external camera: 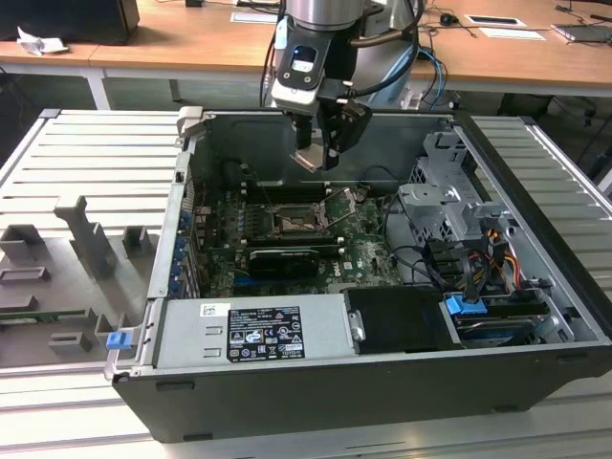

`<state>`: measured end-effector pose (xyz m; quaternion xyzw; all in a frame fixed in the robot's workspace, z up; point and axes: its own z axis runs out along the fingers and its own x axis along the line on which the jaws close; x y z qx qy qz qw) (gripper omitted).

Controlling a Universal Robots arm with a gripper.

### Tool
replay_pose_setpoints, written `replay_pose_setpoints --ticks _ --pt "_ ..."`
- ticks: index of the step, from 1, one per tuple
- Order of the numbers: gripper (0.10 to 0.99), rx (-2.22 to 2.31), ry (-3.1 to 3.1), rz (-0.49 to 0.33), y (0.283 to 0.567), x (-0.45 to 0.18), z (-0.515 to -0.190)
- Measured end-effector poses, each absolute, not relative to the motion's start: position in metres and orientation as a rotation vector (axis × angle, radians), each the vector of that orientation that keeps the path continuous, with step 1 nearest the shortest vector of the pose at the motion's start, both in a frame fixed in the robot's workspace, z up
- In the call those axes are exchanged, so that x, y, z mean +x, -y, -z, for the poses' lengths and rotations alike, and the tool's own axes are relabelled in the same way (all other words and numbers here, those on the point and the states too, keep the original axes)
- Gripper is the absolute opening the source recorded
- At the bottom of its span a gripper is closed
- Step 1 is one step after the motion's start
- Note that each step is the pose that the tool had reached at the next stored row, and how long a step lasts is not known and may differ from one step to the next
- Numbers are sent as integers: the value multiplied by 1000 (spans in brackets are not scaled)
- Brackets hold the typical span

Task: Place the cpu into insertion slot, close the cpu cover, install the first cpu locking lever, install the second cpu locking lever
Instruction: 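Place the cpu into insertion slot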

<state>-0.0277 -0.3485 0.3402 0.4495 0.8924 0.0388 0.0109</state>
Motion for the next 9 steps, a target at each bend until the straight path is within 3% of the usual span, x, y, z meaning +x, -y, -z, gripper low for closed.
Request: replay_pose_setpoints --ticks 9 --pt "537 1464 -2750 -120 348 -28 -338"
